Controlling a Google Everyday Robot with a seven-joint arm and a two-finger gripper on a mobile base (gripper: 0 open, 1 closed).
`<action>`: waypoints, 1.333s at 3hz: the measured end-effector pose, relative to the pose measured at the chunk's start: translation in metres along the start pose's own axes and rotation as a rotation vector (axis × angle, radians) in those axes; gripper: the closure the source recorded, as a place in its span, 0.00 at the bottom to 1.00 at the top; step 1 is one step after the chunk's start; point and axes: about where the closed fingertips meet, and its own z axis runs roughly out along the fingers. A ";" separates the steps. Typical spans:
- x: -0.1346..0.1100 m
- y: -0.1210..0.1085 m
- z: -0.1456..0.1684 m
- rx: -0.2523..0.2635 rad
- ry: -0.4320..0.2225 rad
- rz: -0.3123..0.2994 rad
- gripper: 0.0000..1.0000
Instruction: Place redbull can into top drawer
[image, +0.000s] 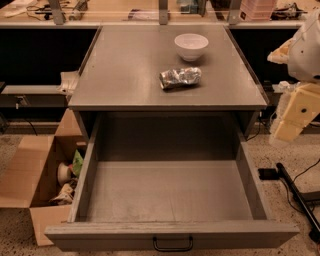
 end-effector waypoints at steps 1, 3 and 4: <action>0.000 0.000 0.000 0.001 -0.001 -0.001 0.00; -0.020 -0.057 0.042 -0.063 -0.080 -0.172 0.00; -0.043 -0.083 0.075 -0.115 -0.165 -0.233 0.00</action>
Offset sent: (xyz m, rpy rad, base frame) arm 0.0614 -0.0017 -0.0149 0.0291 0.0025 0.1866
